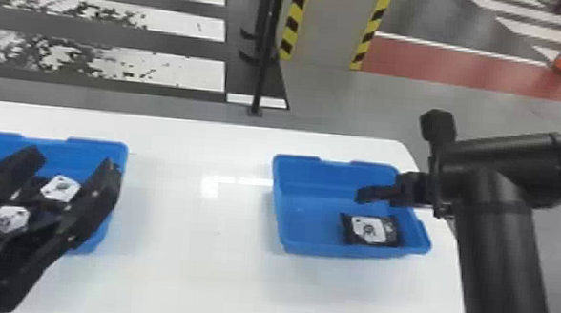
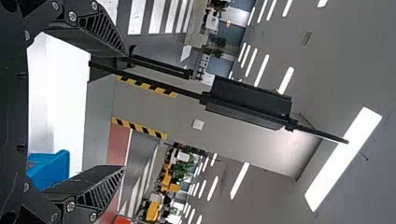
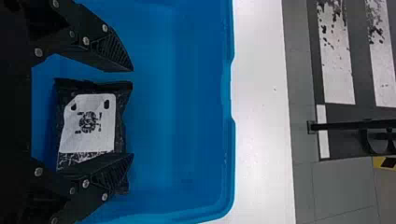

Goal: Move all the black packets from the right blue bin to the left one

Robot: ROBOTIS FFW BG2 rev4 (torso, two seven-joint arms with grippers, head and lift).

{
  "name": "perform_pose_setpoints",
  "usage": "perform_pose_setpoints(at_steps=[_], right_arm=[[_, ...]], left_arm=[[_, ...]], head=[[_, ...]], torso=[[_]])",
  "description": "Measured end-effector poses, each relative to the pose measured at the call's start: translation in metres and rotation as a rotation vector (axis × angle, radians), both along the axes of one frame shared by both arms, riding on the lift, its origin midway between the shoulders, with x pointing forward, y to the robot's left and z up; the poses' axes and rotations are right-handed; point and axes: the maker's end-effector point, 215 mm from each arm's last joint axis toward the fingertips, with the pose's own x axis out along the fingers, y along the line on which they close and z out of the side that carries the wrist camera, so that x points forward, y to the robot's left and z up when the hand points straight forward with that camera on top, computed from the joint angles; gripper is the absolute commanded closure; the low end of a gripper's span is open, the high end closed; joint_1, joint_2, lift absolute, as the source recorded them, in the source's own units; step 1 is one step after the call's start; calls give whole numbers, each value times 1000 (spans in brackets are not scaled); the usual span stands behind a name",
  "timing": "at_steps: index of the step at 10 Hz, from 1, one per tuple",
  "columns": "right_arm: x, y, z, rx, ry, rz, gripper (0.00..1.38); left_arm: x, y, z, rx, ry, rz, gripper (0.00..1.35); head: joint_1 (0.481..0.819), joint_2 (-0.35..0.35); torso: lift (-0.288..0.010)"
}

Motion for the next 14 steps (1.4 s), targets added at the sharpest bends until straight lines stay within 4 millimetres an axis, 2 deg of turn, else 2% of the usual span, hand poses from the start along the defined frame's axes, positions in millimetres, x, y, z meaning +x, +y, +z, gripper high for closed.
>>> perform_pose_setpoints(at_steps=[2, 4, 6, 8, 14], right_arm=[[5, -6, 2, -42, 5, -9, 417], [3, -9, -7, -60, 37, -12, 418], [-12, -4, -28, -41, 70, -11, 418], [-24, -1, -39, -23, 80, -10, 418], [-27, -25, -39, -94, 96, -48, 417]], left_arm=[[1, -1, 0, 1, -1, -2, 185], [1, 0, 0, 1, -3, -2, 185], [1, 0, 0, 1, -4, 0, 185], [0, 0, -1, 1, -2, 0, 185], [1, 2, -2, -2, -7, 3, 185]], head=[[695, -238], [695, -242], [695, -241], [695, -239], [695, -266]], torso=[[-140], [-140], [-140], [-140], [-140]])
